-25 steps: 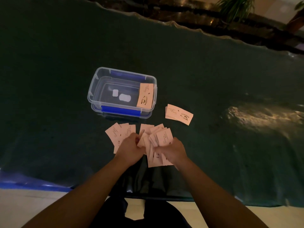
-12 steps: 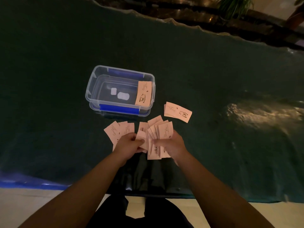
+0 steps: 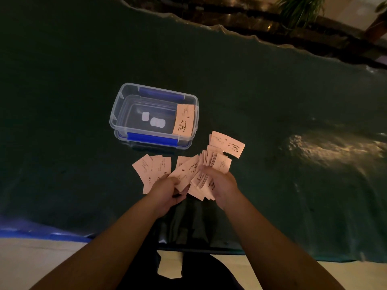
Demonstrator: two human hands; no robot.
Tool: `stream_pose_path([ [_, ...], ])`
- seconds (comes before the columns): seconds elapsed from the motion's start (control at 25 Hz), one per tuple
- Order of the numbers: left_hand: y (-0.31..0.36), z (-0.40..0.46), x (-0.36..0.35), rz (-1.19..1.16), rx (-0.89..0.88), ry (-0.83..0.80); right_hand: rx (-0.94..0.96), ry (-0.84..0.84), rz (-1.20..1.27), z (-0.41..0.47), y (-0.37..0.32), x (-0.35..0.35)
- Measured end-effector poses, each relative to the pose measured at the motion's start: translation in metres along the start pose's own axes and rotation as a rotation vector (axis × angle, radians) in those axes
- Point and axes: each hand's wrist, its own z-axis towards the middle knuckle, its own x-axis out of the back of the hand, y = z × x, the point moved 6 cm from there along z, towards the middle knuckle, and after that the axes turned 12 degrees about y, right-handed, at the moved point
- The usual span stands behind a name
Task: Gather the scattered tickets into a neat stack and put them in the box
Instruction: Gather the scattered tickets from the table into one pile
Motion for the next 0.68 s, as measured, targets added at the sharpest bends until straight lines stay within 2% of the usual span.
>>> stream_pose_path([
  [0.16, 0.000, 0.001, 0.000, -0.097, -0.026, -0.003, -0.010, -0.004, 0.039, 0.000, -0.007, 0.002],
  [0.2, 0.003, 0.003, 0.003, -0.008, -0.099, 0.028, 0.020, -0.013, 0.039, -0.001, -0.010, 0.004],
  [0.32, 0.026, 0.004, 0.012, 0.503, -0.441, 0.157, 0.195, -0.042, -0.067, -0.004, -0.024, 0.010],
  [0.44, 0.045, 0.002, 0.006, 0.801, -0.598, 0.108, 0.358, -0.113, -0.282, -0.012, -0.040, 0.002],
  [0.56, 0.057, -0.001, -0.010, 0.898, -0.640, 0.037, 0.393, -0.166, -0.410, -0.016, -0.048, -0.010],
  [0.68, 0.065, -0.002, -0.023, 0.804, -0.649, -0.037, 0.390, -0.206, -0.451, -0.018, -0.052, -0.018],
])
